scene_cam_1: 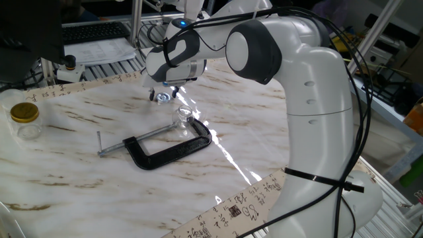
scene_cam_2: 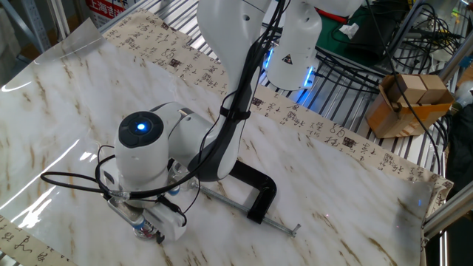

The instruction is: Screw the lid onto the jar

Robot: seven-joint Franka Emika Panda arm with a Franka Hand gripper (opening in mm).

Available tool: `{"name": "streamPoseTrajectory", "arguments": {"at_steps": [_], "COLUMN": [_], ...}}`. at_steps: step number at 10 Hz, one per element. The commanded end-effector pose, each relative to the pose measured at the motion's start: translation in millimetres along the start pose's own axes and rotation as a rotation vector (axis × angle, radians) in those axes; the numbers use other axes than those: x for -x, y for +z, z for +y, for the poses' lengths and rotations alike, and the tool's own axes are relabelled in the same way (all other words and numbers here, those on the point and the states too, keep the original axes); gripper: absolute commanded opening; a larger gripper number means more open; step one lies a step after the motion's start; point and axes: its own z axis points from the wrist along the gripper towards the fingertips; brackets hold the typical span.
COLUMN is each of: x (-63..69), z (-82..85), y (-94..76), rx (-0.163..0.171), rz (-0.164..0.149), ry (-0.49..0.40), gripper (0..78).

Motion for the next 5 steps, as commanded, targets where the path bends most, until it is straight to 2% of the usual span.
{"name": "streamPoseTrajectory", "arguments": {"at_steps": [1,5], "x": [-4.3,-4.6], "z": [0.7,0.7], "y": [1.4,1.6], "rx": [-0.002,-0.003], "rz": [0.027,0.028], "ry": [-0.002,-0.004], "gripper": [77.5,77.5]}}
